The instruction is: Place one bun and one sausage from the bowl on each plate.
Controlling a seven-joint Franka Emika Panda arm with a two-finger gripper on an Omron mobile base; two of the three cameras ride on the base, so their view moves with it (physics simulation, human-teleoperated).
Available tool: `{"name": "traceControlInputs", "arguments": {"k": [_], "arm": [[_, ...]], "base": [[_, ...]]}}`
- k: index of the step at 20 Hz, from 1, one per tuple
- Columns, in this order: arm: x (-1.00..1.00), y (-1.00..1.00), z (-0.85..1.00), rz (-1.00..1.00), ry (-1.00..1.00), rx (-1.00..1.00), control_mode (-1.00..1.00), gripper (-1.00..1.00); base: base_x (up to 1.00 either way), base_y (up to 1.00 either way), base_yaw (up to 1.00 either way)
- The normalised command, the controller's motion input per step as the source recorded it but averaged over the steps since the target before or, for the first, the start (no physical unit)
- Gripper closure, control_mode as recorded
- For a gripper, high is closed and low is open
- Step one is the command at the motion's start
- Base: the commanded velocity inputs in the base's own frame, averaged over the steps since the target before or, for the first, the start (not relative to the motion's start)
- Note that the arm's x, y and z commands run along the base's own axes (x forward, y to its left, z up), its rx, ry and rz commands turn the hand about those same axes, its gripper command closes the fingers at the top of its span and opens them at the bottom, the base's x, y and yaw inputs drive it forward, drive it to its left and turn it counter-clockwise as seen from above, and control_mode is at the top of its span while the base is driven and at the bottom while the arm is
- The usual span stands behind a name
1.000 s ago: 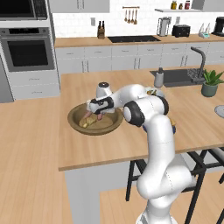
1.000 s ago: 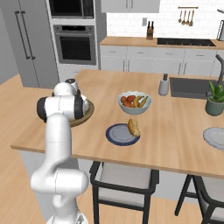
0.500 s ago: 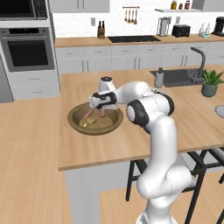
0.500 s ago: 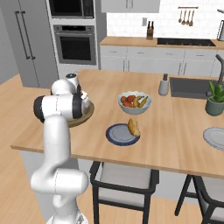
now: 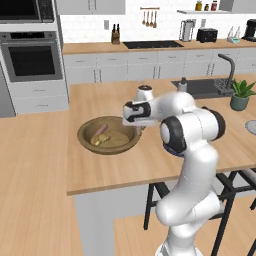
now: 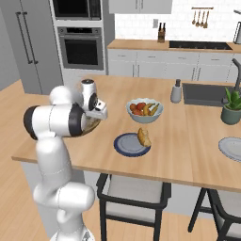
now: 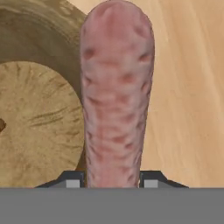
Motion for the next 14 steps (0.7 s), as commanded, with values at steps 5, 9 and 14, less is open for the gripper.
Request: {"name": "traceControlInputs", "arguments": {"k": [5,9,14], "arm": [[-0.67,-1.0,-0.02,0.11,0.0,0.0,-1.0,1.0],[-0.49,-0.99,-0.04,0.11,0.0,0.0,-1.0,1.0],[-0.01,-0.77,-0.07,0.1,0.0,0.0,-1.0,1.0]], "base": [[0.0,0.0,0.0],[0.0,0.0,0.0],[0.0,0.0,0.0]]}}
